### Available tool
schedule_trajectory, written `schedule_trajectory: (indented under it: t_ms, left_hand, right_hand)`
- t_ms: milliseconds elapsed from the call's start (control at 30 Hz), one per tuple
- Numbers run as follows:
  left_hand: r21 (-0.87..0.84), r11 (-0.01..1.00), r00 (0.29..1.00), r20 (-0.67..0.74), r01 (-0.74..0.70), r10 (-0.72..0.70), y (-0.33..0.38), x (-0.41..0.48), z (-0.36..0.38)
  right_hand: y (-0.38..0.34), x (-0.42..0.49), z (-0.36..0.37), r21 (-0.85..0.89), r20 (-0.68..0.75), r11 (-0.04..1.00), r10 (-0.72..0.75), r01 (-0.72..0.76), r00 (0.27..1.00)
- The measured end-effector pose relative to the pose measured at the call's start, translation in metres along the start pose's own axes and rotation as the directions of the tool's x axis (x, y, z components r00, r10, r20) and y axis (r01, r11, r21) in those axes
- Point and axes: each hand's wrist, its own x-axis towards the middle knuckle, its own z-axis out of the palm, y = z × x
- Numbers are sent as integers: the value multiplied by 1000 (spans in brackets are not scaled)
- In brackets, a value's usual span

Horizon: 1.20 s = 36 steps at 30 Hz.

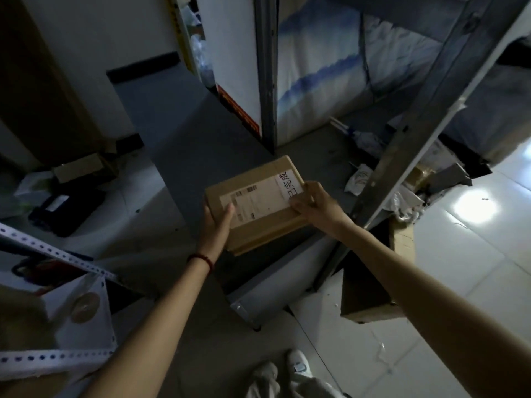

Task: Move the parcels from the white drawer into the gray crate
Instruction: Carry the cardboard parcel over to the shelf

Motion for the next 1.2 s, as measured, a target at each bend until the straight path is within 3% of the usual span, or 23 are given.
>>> schedule_trajectory:
  t_ms: [133,267,500,733,900,967,1200]
  left_hand:
    - [42,995,989,122,-87,81,17,-13,-8]
    - [35,986,956,250,-165,151,26,-34,7]
    - [0,977,712,685,-213,155,9,-96,52]
    - [-9,947,575,793,-321,202,-1,-163,109]
    - [38,920,452,878,-390,155,-3,-207,183]
    - [46,909,440,885,-414,156,-3,-229,224]
    - [47,914,509,842,-403,181,-10,-310,350]
  right_hand:
    - [-4,-63,1,176,-165,984,44,-15,985]
    - [-2,-139,10,272,-362,960,165,-65,917]
    - [25,-259,26,436,-552,873,452,-220,701]
    - [64,-353,23,540,-628,798,594,-267,503]
    - [112,-416,4,621,-620,732,678,-280,395]
    - [136,-440,-9,648,-612,706,706,-285,358]
    - [213,-499,-90,658,-659,704,710,-267,248]
